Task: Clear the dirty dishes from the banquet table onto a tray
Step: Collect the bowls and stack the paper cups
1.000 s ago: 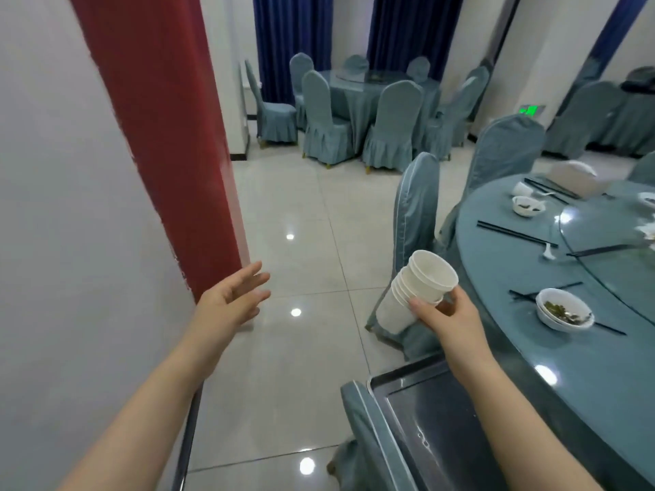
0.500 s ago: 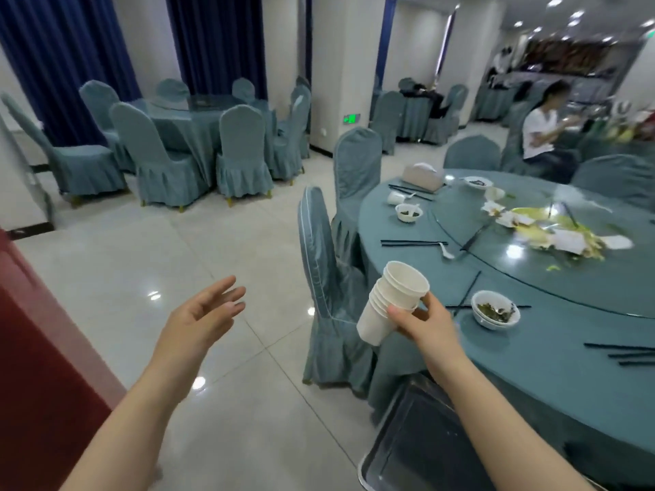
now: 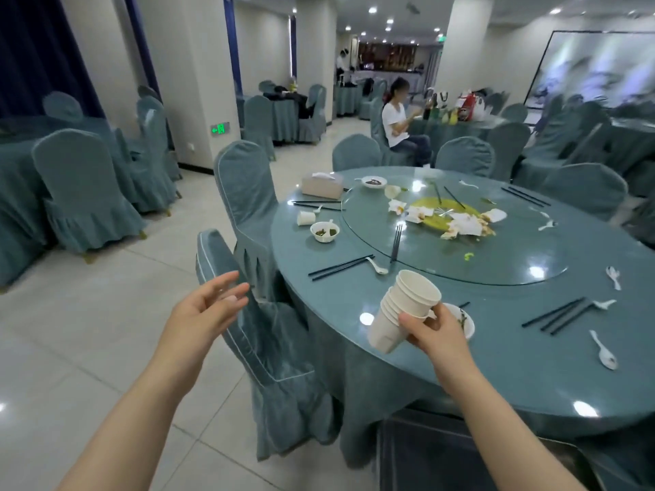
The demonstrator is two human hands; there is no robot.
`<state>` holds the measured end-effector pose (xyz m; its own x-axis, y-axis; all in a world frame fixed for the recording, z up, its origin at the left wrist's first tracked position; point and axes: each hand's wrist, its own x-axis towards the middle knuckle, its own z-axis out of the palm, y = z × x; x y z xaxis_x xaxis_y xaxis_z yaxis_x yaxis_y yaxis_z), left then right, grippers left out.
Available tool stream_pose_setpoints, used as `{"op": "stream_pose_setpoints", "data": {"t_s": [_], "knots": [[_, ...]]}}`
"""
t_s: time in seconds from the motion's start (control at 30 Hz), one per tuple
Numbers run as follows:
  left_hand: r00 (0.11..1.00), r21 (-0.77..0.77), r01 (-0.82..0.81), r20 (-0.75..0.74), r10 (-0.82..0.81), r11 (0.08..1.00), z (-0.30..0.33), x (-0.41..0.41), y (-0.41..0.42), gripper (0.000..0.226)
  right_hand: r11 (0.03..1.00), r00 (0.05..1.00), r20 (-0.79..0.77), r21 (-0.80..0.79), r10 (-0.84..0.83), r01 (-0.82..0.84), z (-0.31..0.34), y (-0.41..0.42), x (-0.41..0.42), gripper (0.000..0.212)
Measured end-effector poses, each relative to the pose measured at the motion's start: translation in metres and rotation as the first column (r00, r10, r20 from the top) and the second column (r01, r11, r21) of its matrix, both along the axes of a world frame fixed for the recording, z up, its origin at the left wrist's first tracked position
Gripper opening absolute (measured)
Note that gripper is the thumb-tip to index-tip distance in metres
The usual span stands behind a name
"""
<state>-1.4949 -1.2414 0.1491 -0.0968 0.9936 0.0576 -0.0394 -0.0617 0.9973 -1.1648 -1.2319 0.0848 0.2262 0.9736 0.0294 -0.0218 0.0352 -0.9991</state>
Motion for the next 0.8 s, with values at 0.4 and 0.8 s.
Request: {"op": "stream_pose_setpoints", "data": {"t_s": [0.4,0.8], "knots": [[0.987,-0.111,0.155,-0.019,-0.158,0.982,-0.021,0.017,0.193,0.028,0.972,0.982,0.013,-0.135,-0.190,0.190,-0.047,0.129,0.005,0.057],[0.949,-0.208,0.316,0.092,-0.303,0.926,-0.054,0.036,0.360,0.024,0.881,0.908,0.161,-0.225,-0.387,0.416,-0.074,0.200,0.000,0.041]]}}
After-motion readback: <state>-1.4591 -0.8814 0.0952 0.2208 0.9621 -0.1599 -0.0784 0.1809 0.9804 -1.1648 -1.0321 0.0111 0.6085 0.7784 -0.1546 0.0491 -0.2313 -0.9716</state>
